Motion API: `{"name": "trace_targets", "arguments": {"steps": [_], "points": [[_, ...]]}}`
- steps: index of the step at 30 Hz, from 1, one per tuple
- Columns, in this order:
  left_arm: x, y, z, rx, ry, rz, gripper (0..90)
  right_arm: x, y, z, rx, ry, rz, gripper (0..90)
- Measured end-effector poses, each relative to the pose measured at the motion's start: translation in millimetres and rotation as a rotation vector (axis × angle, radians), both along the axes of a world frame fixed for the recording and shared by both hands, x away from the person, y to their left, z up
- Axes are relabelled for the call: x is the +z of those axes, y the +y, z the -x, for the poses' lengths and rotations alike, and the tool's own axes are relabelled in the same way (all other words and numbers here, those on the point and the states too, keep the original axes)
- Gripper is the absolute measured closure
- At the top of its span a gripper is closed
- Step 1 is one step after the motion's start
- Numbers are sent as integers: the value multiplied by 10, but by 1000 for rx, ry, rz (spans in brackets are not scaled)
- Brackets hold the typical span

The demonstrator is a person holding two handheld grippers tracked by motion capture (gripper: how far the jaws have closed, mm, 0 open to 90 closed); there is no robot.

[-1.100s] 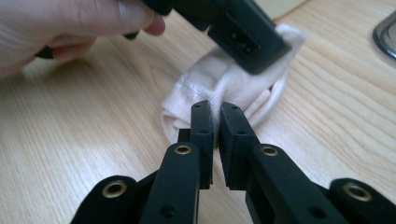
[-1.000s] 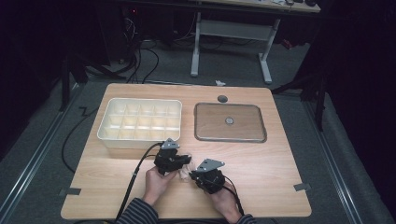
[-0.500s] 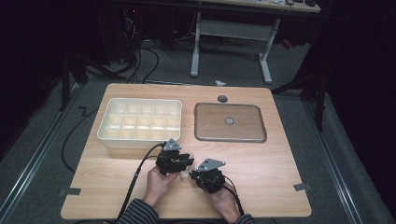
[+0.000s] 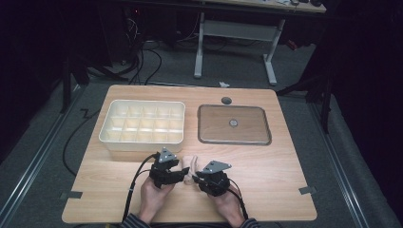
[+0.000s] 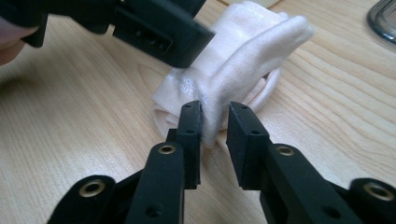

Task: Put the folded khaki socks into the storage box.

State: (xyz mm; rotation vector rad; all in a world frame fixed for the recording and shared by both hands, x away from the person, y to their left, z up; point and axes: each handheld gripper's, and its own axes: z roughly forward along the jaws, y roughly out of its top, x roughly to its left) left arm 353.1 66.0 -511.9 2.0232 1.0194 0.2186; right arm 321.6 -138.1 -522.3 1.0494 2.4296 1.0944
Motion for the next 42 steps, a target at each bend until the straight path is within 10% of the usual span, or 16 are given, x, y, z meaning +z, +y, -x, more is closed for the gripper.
{"name": "trace_targets", "arguments": {"steps": [19,42], "points": [[-112,-145,-74,12,7,-91,468,-50,11,2,9,0,33,838],[-8,-124,-188,29,38,-3,362,52,-370,65,-92,-30,-46,615]]}}
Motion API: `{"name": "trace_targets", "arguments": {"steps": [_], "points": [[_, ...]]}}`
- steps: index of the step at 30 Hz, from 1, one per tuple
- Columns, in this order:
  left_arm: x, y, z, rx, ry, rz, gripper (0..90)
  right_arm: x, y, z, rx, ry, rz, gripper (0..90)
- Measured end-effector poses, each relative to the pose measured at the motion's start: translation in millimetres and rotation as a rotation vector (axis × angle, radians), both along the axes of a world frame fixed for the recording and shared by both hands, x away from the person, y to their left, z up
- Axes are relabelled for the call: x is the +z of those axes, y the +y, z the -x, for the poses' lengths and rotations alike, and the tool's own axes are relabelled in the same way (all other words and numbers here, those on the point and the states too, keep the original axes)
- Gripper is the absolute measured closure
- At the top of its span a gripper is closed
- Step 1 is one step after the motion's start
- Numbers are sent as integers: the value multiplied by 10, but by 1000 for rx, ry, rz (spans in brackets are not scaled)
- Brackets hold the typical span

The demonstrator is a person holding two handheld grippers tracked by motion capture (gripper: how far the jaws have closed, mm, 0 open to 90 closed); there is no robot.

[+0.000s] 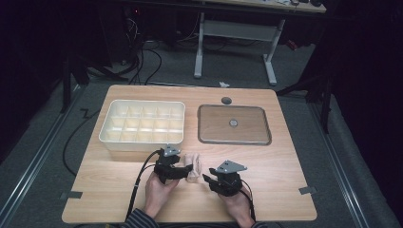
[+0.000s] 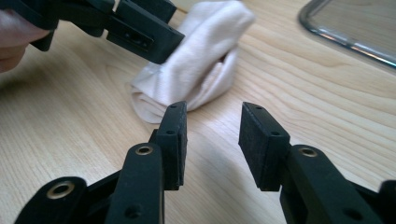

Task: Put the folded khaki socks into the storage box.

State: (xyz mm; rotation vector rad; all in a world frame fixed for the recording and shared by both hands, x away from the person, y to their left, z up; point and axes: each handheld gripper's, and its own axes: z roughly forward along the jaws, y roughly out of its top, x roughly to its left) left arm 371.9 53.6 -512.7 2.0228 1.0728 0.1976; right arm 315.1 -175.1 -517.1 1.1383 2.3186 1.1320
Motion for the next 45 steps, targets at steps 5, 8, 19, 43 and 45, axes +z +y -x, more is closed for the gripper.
{"name": "trace_targets", "arguments": {"steps": [5,8,19,43,45], "points": [[38,-35,-76,3,20,-3,357,13,-111,-6,-32,-4,-6,604],[54,-35,-106,18,21,11,355,12,-193,-21,-59,-7,-11,596],[-5,-90,-189,9,65,7,373,-13,-534,-101,-164,-22,27,566],[-41,-165,-169,-96,67,25,715,-127,-1225,-201,-378,-5,92,470],[-28,-165,-154,-103,62,25,717,-126,-1219,-203,-374,-9,97,465]]}}
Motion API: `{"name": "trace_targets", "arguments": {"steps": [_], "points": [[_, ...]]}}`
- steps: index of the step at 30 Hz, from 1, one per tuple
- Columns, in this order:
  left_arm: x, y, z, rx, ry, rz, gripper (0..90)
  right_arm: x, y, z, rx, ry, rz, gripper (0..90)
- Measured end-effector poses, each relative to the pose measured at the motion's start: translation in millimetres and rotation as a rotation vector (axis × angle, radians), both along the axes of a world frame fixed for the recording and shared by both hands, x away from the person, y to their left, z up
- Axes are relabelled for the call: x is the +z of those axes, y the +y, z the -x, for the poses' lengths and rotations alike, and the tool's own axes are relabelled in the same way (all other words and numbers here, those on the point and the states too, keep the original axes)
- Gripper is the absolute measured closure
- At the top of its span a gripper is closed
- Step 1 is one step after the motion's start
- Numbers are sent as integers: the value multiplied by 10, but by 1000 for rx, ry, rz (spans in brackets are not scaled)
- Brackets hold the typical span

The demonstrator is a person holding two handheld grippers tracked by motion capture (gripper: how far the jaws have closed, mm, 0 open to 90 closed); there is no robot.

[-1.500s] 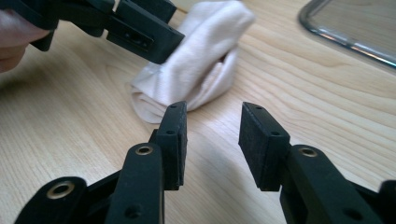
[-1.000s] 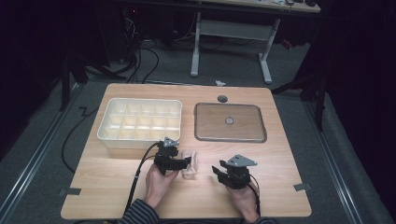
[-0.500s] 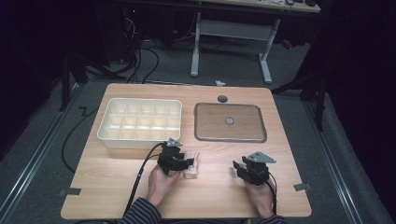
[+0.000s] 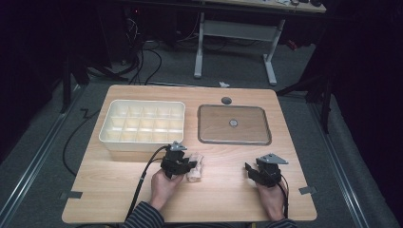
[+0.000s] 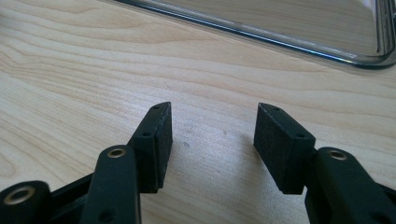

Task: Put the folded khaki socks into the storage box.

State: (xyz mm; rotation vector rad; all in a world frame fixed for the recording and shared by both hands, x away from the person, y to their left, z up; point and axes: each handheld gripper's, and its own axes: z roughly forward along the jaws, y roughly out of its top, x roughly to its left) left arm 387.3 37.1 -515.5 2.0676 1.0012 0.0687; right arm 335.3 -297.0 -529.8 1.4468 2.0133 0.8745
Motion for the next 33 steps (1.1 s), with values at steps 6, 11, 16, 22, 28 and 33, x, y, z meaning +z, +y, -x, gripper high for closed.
{"name": "trace_targets", "arguments": {"steps": [6,11,16,22,28,33], "points": [[60,44,30,-6,-12,8,719,-7,15,-27,-1,17,12,432],[93,109,51,-11,-11,14,719,-9,40,-32,-5,8,29,418],[140,178,75,-5,-20,26,719,-10,10,-51,-9,25,-3,409],[181,265,76,2,-19,72,718,-11,11,-48,-9,26,-3,400],[205,347,78,1,-17,68,718,-11,11,-49,-10,28,-6,394],[243,412,93,7,-20,67,718,-11,10,-50,-8,28,-5,389]]}}
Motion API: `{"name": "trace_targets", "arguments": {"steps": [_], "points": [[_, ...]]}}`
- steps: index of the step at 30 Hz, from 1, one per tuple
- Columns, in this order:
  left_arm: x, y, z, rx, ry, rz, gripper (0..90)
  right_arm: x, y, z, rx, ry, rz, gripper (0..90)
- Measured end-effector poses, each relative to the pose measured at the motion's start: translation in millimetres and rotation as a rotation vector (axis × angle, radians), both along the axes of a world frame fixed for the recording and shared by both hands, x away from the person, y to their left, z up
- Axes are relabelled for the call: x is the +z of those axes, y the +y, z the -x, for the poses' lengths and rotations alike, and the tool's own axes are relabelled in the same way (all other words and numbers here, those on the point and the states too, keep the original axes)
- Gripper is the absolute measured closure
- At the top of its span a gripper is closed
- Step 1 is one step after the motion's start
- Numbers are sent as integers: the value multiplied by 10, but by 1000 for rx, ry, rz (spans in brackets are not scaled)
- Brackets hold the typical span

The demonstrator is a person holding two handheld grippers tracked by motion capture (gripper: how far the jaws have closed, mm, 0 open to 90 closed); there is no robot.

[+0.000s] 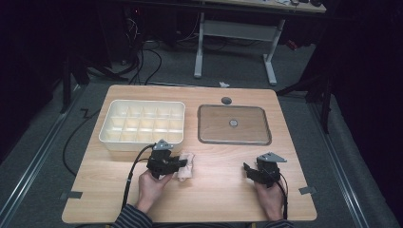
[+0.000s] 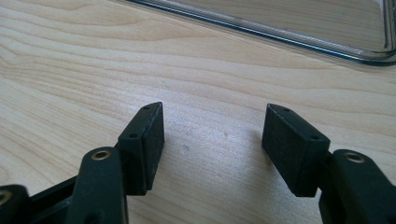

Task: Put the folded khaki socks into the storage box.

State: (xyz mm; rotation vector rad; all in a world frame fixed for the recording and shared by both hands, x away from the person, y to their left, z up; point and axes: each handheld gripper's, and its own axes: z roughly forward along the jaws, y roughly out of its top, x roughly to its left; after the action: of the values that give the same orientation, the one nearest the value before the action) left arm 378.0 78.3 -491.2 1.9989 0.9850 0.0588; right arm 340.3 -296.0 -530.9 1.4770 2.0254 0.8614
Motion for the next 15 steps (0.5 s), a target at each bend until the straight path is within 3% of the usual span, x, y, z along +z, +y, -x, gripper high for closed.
{"name": "trace_targets", "arguments": {"steps": [8,15], "points": [[52,112,4,46,-17,-1,718,0,2,4,3,0,2,384],[90,193,6,47,-21,9,718,0,1,4,4,1,3,384]]}}
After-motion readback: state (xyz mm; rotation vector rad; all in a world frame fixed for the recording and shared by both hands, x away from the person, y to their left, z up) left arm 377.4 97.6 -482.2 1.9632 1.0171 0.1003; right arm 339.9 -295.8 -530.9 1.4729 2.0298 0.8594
